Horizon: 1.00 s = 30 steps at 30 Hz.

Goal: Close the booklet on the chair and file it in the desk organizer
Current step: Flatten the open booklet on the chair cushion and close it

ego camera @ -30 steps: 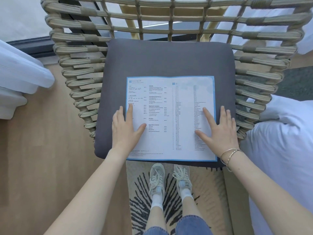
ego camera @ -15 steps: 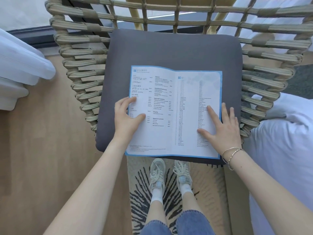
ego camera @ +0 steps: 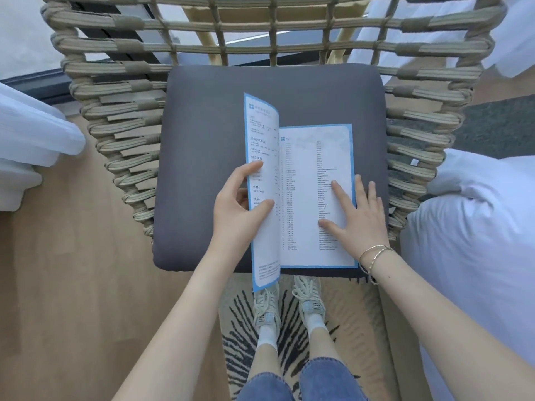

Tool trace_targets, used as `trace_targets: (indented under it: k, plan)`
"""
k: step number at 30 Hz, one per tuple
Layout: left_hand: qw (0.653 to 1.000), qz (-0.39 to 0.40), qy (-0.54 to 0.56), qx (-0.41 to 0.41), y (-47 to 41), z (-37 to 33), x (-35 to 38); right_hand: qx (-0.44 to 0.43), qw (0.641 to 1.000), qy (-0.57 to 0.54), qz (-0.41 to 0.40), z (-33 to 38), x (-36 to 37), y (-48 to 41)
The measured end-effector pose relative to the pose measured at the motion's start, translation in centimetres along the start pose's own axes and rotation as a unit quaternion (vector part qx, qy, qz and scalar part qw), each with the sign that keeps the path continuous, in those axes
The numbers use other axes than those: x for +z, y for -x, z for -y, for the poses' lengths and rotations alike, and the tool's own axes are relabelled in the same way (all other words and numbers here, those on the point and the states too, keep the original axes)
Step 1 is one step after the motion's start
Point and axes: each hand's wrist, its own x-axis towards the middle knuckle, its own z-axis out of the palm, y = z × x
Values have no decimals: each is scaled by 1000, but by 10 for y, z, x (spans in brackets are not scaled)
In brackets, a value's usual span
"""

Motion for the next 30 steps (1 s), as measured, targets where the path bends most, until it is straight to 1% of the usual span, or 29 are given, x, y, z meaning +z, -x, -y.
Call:
trace_targets:
  k: [2, 4, 6, 9, 11, 13, 14, 16, 19, 22, 24, 27, 30]
  plan:
    - [999, 10, -28, 15, 1, -3, 14, 2, 999, -42, -5, -1, -5, 0]
    - [995, 21, -76, 53, 4, -6, 28, 6, 988, -150, -25, -4, -11, 0]
    - [987, 40, -122, 102, 7, -7, 41, 12, 964, -263, -45, -7, -17, -1]
    - [963, 83, -204, 157, 9, -7, 55, 20, 933, -353, -70, -9, -28, -1]
    - [949, 103, -244, 172, 10, -3, 64, 25, 900, -424, -98, -9, -33, 0]
    - [946, 109, -254, 169, 10, 3, 73, 24, 876, -465, -124, -10, -36, 2]
    - [945, 111, -259, 165, 9, 7, 77, 20, 876, -463, -134, -11, -36, 2]
    - [936, 115, -290, 163, 7, 17, 82, 5, 893, -424, -153, -11, -36, 2]
    - [911, 120, -360, 161, 1, 34, 88, -26, 925, -331, -187, -11, -34, 1]
    - [879, 117, -427, 175, -7, 55, 93, -47, 947, -238, -211, -10, -26, -1]
    - [862, 111, -458, 186, -11, 69, 95, -66, 962, -171, -203, -8, -17, -3]
    - [850, 94, -479, 199, -18, 86, 99, -82, 978, -84, -170, -6, 1, -8]
    - [844, 80, -487, 211, -26, 104, 101, -82, 984, -45, -154, -8, 20, -15]
